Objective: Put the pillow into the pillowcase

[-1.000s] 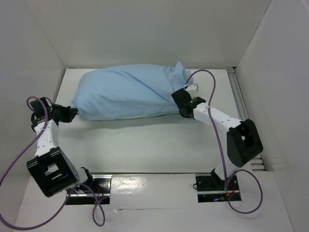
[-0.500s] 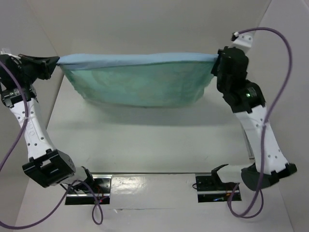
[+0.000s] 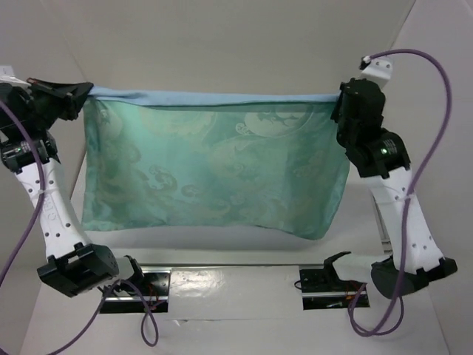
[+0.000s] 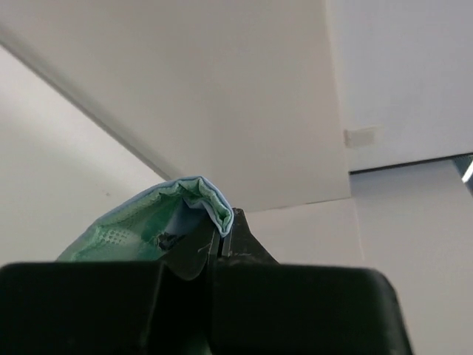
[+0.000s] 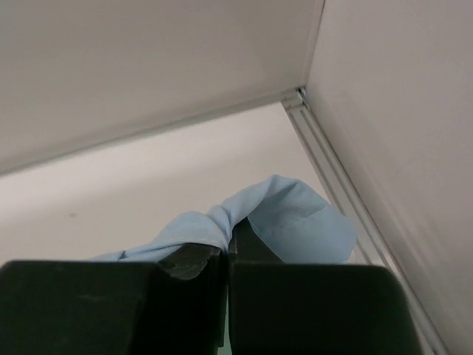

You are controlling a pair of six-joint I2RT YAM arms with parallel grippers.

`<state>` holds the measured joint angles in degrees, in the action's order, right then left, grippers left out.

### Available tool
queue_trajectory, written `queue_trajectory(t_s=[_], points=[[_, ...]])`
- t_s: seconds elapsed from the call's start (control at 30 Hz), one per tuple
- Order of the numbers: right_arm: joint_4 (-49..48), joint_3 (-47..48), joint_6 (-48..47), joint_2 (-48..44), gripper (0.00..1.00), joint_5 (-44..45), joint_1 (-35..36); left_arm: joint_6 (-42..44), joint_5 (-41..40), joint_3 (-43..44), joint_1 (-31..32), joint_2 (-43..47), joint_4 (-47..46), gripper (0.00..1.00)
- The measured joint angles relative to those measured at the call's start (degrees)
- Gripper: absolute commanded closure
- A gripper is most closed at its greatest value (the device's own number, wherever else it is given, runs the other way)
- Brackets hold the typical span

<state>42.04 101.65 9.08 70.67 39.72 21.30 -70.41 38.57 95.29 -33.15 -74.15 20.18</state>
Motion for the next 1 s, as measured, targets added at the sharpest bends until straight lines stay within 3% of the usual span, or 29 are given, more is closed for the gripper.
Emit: queue_trajectory(t_s=[0.03,0.07,0.1,0.13,0.17,0.2,0.33,0.43,0.7,1.0], points=[[-1.3,-2.3,0.0,1.0,1.00,-0.3,-0.9,1.1,-1.6,-1.8,1.7,-0.3,-0.5,1.00],[-2.7,-4.7,0.0,2.4,1.00,-1.0,-2.2,1.9,-3.8,-3.9,3.3,-0.9,-0.6,0.88],[-4.0,-6.6,0.1,4.5,0.83,-1.8,-3.7,3.2,-5.5,-5.7,5.2,-2.3,-0.6,0.59],[-4.7,-7.5,0.4,7.3,0.56,-3.3,-5.2,5.0,-6.7,-7.0,6.7,-4.3,-0.4,0.38],[-5.2,-7.3,1.0,10.8,0.34,-5.0,-6.7,6.5,-7.4,-7.5,7.9,-7.0,-0.5,0.23],[-5.2,-5.7,1.4,15.8,0.03,-7.3,-8.3,8.0,-7.5,-7.2,8.7,-10.7,-0.2,0.20],[-4.4,2.4,2.4,33.8,0.00,-12.2,-11.0,14.7,-11.1,-1.4,10.6,-23.8,4.9,0.17],[-3.1,1.2,3.3,35.2,0.00,-14.8,-10.3,18.9,-15.6,-0.2,12.0,-24.5,9.3,0.17],[-3.0,-0.9,8.1,20.5,0.00,-15.1,-10.5,27.2,-22.9,-0.8,14.9,-10.4,11.3,0.19],[3.0,-19.9,14.6,4.9,0.00,-7.1,-12.2,31.1,-22.7,-19.1,24.6,3.3,12.8,0.19]])
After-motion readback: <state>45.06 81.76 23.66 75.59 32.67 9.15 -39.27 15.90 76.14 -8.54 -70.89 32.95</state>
